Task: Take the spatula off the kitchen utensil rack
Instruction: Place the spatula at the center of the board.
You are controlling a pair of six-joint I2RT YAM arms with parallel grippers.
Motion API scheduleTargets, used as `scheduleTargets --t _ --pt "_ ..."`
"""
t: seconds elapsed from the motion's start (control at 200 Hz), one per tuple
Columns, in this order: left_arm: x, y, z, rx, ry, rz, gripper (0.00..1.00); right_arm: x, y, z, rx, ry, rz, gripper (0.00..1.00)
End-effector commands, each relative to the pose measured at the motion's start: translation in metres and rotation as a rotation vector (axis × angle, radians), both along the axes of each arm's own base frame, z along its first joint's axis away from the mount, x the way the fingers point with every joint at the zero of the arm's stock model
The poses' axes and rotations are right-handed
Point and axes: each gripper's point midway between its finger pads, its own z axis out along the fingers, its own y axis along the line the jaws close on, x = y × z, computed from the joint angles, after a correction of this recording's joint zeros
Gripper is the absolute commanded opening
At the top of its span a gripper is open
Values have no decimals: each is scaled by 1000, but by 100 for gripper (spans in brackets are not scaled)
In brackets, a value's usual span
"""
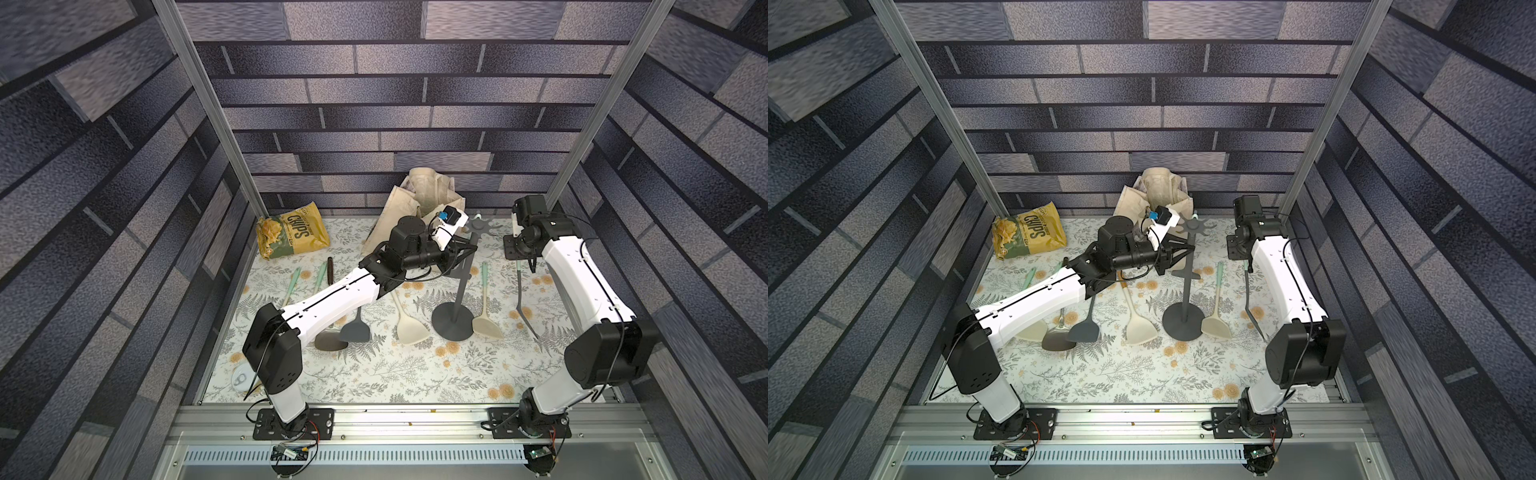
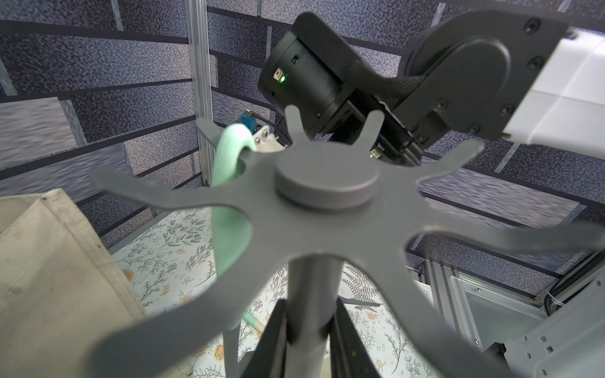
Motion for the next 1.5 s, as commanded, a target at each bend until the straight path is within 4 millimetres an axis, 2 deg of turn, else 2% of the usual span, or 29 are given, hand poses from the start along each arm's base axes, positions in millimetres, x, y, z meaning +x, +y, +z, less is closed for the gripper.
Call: scheduleTargets --t 0.0,0.331,0.576,0.861,0.876,0.927,1.182,1.327,1.493 --pt "-18 4 50 -120 -84 -41 23 15 -14 -14 -42 -16 -43 0" --pt "-17 2 47 -120 -82 -42 23 38 -38 -67 -8 34 -111 0" --pt "-18 2 47 -122 -81 -46 23 57 -36 -108 15 87 -102 0" --pt "-17 0 48 -123 -78 -49 23 73 -30 -132 40 121 -71 0" --pt "-17 -1 47 -123 -76 -50 23 73 -30 -145 39 151 -71 0" --pt "-18 -1 49 -124 -79 -53 23 74 -30 -153 34 167 -69 0" --pt "-20 -3 47 -118 -76 -56 23 79 -29 -176 47 187 -83 0" --pt "-21 -3 46 -116 -73 -56 23 78 -29 -182 50 197 -87 0" --pt "-21 -4 45 -115 -72 -57 23 77 -27 -187 63 213 -84 9"
